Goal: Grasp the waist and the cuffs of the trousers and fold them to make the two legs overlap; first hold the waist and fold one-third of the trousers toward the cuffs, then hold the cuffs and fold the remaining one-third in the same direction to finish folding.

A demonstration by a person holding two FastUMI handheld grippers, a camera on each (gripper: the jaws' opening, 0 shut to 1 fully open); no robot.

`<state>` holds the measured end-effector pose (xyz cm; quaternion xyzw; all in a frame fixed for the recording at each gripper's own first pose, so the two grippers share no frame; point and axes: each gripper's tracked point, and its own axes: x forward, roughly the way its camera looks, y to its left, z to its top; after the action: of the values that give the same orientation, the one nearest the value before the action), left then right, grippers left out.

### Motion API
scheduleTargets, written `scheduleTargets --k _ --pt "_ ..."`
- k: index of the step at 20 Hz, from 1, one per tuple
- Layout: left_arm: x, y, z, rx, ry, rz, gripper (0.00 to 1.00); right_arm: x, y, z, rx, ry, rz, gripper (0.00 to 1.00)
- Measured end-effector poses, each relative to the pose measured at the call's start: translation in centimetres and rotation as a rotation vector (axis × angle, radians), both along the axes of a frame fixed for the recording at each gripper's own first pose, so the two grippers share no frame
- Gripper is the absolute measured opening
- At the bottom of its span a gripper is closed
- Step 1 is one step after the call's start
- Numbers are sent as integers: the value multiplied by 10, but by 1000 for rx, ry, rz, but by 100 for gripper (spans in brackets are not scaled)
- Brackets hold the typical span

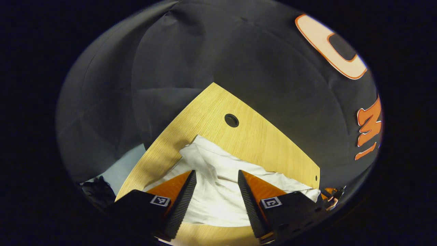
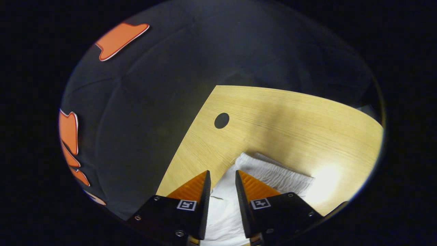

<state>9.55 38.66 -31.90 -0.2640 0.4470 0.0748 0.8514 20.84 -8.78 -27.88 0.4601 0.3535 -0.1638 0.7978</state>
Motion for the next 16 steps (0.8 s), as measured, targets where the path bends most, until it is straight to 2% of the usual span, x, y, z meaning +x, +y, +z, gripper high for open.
scheduleTargets --k 1,2,3,4,6,8,11,15,16 --pt "-3 -2 9 22 -10 -13 88 -10 -4 -2 -28 19 17 48" --pt "-5 -6 19 39 -23 -22 92 -20 -9 -5 -69 45 35 59" --pt "-8 -12 28 49 -33 -38 97 -34 -16 -10 -108 81 55 65" --pt "-11 -17 36 63 -40 -51 98 -45 -20 -17 -140 119 72 75" --pt "-19 -29 50 96 -53 -79 99 -58 -19 -30 -166 179 90 89" --pt "-29 -40 61 134 -63 -100 99 -69 -19 -42 -159 222 90 96" --pt "-48 -54 79 176 -74 -113 100 -83 -18 -64 -138 275 85 98" --pt "-75 -77 92 237 -61 -152 99 -80 -11 -76 -85 289 87 99" --pt "-79 -80 95 276 -67 -162 99 -78 -12 -77 -86 286 83 99"
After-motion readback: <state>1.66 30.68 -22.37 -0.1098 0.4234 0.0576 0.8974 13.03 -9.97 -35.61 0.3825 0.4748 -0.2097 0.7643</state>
